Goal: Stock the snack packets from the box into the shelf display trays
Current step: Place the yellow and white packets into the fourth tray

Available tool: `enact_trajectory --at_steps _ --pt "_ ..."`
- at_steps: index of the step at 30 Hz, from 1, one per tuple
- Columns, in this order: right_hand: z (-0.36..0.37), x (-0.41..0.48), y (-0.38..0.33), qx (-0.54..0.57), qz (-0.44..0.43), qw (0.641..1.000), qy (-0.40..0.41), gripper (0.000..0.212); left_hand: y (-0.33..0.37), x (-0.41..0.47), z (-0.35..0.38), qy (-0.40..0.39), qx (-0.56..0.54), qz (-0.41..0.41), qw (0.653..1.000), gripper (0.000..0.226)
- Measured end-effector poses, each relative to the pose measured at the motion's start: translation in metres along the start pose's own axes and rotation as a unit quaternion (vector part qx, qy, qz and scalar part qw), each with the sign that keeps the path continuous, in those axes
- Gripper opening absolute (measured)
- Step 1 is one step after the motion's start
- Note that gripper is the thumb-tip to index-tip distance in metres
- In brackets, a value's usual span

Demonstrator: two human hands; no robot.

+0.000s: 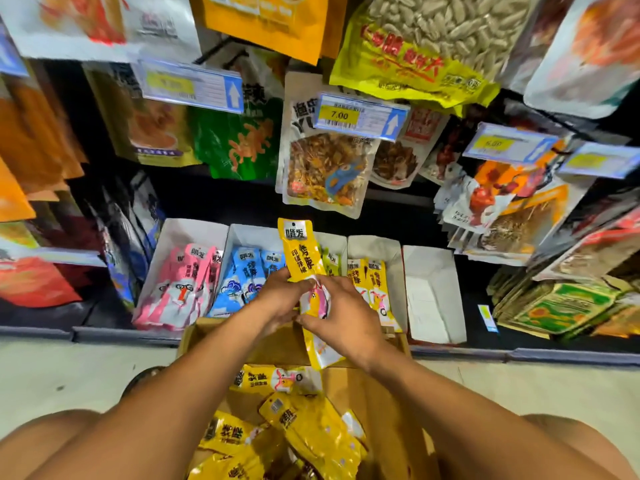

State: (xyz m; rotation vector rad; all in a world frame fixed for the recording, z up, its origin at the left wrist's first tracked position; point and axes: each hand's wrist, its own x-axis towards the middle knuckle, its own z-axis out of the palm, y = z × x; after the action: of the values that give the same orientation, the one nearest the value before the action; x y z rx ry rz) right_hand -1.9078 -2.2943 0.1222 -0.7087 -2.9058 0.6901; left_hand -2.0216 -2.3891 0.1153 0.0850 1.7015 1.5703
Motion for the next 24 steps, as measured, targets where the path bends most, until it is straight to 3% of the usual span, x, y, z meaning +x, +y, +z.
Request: enact_trajectory --at_steps 3,7,12,15,17,20,24 --pt "-0.002 -0.002 -0.001 -0.019 0.006 1.0 0.022 0.068 -0.004 -0.001 0.001 -0.011 0.003 -0.005 1.0 0.017" --pt "-0.001 0.002 0.003 -0.067 0.02 0.997 0.012 0.081 -0.006 0.002 0.006 -0.004 0.018 0.008 1.0 0.019" --pt "-0.001 0.015 0.019 -0.036 0.033 0.999 -0.005 0.083 -0.005 0.011 0.011 -0.005 0.078 0.031 0.996 0.013" --pt "-0.004 0.028 0.042 -0.03 0.052 0.998 0.001 0.087 -0.013 0.017 0.006 -0.007 0.175 0.075 0.982 0.016" --pt "-0.007 0.039 0.066 -0.023 0.068 0.997 0.007 0.086 -0.027 0.021 -0.004 -0.005 0.298 0.129 0.946 0.03" --pt "-0.011 0.058 0.107 -0.024 0.098 0.995 0.018 0.079 -0.054 0.027 -0.02 0.008 0.483 0.169 0.859 0.047" --pt "-0.005 0.085 0.157 -0.088 0.16 0.983 0.001 0.073 -0.082 0.027 -0.027 -0.045 0.639 0.102 0.761 0.062"
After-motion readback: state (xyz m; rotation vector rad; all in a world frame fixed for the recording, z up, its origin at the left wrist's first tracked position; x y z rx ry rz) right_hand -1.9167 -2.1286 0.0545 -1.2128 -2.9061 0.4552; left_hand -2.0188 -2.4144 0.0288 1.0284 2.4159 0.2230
